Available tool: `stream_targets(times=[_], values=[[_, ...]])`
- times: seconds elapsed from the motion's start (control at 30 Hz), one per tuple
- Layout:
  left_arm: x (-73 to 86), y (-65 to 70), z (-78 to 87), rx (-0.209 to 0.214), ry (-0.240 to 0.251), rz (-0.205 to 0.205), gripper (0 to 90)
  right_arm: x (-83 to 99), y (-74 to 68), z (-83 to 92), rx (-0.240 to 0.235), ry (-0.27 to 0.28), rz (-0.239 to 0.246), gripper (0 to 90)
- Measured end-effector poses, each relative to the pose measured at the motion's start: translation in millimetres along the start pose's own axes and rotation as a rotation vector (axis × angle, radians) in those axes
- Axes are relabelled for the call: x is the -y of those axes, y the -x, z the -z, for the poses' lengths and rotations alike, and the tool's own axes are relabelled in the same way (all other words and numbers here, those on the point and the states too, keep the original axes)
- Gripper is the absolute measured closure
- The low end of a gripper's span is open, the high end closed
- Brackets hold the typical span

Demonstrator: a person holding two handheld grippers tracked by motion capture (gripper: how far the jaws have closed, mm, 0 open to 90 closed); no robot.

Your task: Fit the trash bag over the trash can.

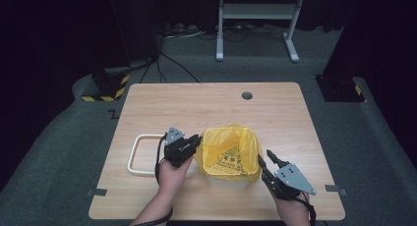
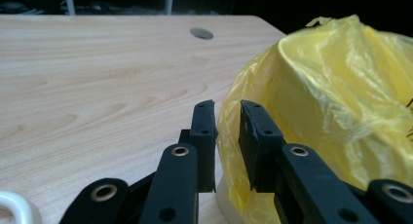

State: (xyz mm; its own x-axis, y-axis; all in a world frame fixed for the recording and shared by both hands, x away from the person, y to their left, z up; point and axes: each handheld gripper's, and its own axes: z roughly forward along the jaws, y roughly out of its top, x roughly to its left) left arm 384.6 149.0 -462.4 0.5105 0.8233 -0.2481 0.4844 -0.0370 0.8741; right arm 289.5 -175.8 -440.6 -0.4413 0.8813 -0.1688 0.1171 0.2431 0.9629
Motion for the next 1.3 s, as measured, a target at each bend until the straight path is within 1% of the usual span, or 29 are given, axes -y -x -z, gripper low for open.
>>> stream_targets(times=[0.03, 0.13, 0.2, 0.27, 0.37, 0.4, 0.43, 0.47, 0.5, 0.53, 0.57, 0.6, 0.7, 0.73, 0.77, 0.8, 0.83, 0.9, 0.93, 0.97, 1.0, 1.03, 1.1, 1.17, 1.23, 1.27, 1.3], values=[[0.5, -0.2, -1.3, 0.000, -0.015, -0.006, 76.9, 0.1, -0.2, 0.1, 0.000, -0.001, 0.000, 64.5], [4.6, 2.1, -8.3, -0.002, -0.085, -0.025, 77.2, 0.5, -0.2, 0.1, 0.003, -0.004, 0.005, 64.5], [7.2, 4.2, -11.4, -0.013, -0.121, -0.038, 77.2, 0.7, 0.7, -0.2, 0.014, -0.007, 0.010, 64.4], [11.5, 5.0, -13.9, -0.023, -0.169, -0.047, 77.2, 0.9, 2.4, -0.6, 0.031, -0.011, 0.004, 64.5], [17.9, 6.8, -15.6, -0.034, -0.221, -0.060, 76.2, 2.4, 6.0, -3.7, 0.048, -0.024, -0.016, 64.5], [18.9, 7.0, -15.2, -0.036, -0.229, -0.069, 75.4, 3.9, 7.6, -6.7, 0.050, -0.041, -0.027, 64.4], [19.9, 7.4, -13.9, -0.041, -0.234, -0.076, 74.8, 5.2, 9.0, -9.1, 0.052, -0.048, -0.030, 64.3], [20.3, 7.3, -12.8, -0.044, -0.232, -0.079, 73.3, 7.6, 10.8, -12.9, 0.050, -0.063, -0.046, 64.2], [20.2, 6.8, -9.4, -0.061, -0.228, -0.085, 71.4, 9.0, 12.3, -15.2, 0.049, -0.069, -0.053, 64.2], [20.3, 6.5, -6.6, -0.067, -0.222, -0.075, 67.4, 10.6, 14.0, -18.2, 0.046, -0.076, -0.072, 64.0], [20.5, 5.6, 0.2, -0.080, -0.203, -0.056, 65.0, 11.1, 14.9, -19.9, 0.044, -0.080, -0.076, 63.9], [20.5, 4.8, 7.1, -0.082, -0.182, -0.039, 61.1, 11.6, 16.1, -22.3, 0.040, -0.084, -0.086, 63.8], [20.1, 6.6, 27.8, -0.068, -0.120, -0.007, 58.1, 13.7, 18.9, -28.4, 0.024, -0.100, -0.107, 63.6], [19.9, 8.4, 31.7, -0.065, -0.106, 0.000, 57.1, 14.7, 19.5, -30.5, 0.019, -0.106, -0.109, 63.5], [19.7, 11.4, 36.1, -0.055, -0.096, 0.003, 56.7, 15.4, 19.9, -32.0, 0.015, -0.111, -0.110, 63.5], [19.9, 12.9, 37.1, -0.050, -0.097, -0.006, 56.3, 16.7, 20.1, -34.6, 0.004, -0.121, -0.120, 63.5], [21.9, 17.2, 35.1, -0.043, -0.117, -0.023, 55.6, 17.5, 19.8, -36.2, -0.002, -0.126, -0.122, 63.5], [26.8, 21.3, 29.2, -0.044, -0.160, -0.048, 54.8, 20.7, 17.3, -40.7, -0.013, -0.149, -0.113, 63.6], [29.2, 22.3, 26.3, -0.044, -0.183, -0.055, 54.8, 22.7, 16.2, -42.7, -0.017, -0.161, -0.109, 63.6], [33.9, 24.0, 20.2, -0.035, -0.230, -0.056, 54.6, 24.2, 15.4, -44.0, -0.017, -0.173, -0.105, 63.6], [36.0, 24.7, 17.8, -0.038, -0.248, -0.056, 54.2, 27.0, 13.8, -46.8, -0.014, -0.197, -0.095, 63.6], [38.0, 24.6, 16.2, -0.035, -0.260, -0.056, 54.4, 28.3, 13.2, -48.1, -0.013, -0.208, -0.092, 63.6], [39.5, 23.1, 15.2, -0.030, -0.266, -0.054, 54.1, 31.5, 12.9, -51.0, -0.008, -0.236, -0.084, 63.4], [40.1, 21.9, 15.6, -0.036, -0.270, -0.065, 53.8, 35.8, 15.1, -55.5, -0.002, -0.267, -0.078, 62.9], [41.2, 21.4, 15.6, -0.042, -0.281, -0.074, 53.7, 38.6, 17.7, -57.9, 0.000, -0.283, -0.086, 62.5], [41.7, 21.1, 15.3, -0.043, -0.281, -0.081, 53.6, 40.0, 18.9, -59.1, 0.001, -0.289, -0.087, 62.3], [41.4, 20.1, 15.1, -0.046, -0.288, -0.104, 53.5, 41.4, 20.0, -60.0, 0.002, -0.298, -0.089, 62.2]])
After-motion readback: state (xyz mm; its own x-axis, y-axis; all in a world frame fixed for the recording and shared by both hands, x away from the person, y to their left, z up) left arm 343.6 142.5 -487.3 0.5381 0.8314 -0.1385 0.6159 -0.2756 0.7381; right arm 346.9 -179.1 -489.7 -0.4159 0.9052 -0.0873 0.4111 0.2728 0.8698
